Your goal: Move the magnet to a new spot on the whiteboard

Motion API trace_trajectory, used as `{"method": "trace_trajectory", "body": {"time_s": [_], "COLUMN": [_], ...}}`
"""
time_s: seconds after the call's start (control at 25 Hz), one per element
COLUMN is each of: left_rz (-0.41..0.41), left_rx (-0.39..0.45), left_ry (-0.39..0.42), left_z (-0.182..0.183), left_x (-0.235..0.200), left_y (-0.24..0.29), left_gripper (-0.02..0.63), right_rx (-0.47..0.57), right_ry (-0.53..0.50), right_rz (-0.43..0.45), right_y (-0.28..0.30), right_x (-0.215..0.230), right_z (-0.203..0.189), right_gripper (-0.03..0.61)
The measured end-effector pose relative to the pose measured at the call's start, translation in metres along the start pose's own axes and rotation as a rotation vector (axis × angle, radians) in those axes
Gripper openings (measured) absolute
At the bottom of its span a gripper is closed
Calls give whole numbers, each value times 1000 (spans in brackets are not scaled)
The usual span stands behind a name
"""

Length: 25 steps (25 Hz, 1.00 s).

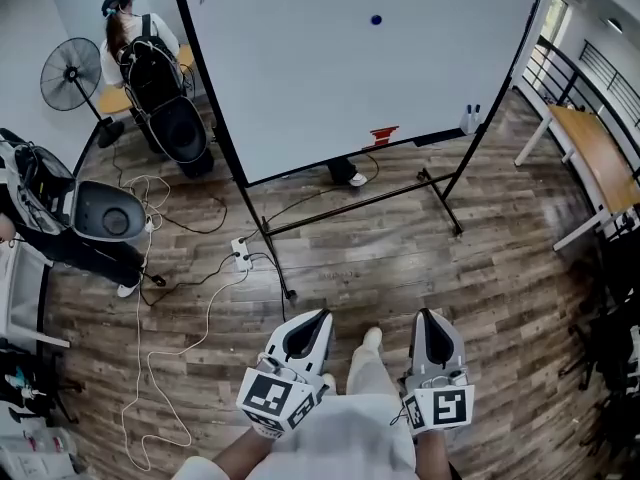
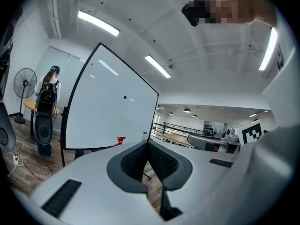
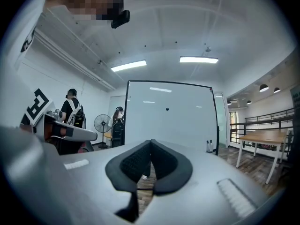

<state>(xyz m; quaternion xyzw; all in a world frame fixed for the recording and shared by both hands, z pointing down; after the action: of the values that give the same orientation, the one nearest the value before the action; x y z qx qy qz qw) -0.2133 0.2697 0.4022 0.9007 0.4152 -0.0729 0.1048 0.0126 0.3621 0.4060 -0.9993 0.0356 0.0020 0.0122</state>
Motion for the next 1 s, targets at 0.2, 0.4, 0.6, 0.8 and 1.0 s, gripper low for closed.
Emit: {"method": "trace_trajectory", "body": {"time_s": [0.2, 0.4, 0.6, 0.8, 1.0], "left_rz": [7, 23, 47, 84, 104], "left_rx": [-7, -13, -23, -20, -8], "left_ry": [-4, 21, 55, 82, 104], "left_z": [3, 13, 35, 57, 69], "left_x": [-11, -27, -35, -38, -34], "left_y": [33, 88, 157, 230, 300], "left_gripper": [6, 6, 6, 6, 6], "right_rx": [3, 28, 43, 62, 67], "right_ry": [7, 35, 41, 49, 40], "right_rz": [2, 14, 49, 92, 146], "right_y": [33, 86, 146, 201, 254], "right_x": [23, 62, 111, 166, 215], "right_z": [-6, -15, -12, -3, -2], "right_gripper": [2, 2, 2, 2, 2]}}
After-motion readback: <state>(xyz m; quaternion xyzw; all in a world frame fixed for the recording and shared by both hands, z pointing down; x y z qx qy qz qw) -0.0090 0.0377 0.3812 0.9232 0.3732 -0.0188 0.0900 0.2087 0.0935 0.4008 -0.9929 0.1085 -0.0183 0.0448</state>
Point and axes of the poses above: the fingertips, and each gripper's own axes: y forward along the fingers, x to its right, z out of its top, the point moved 10 cm from there along -y, backward along the fingers, and after that the axes turned 3 degrees about z, right-handed, at the moved point
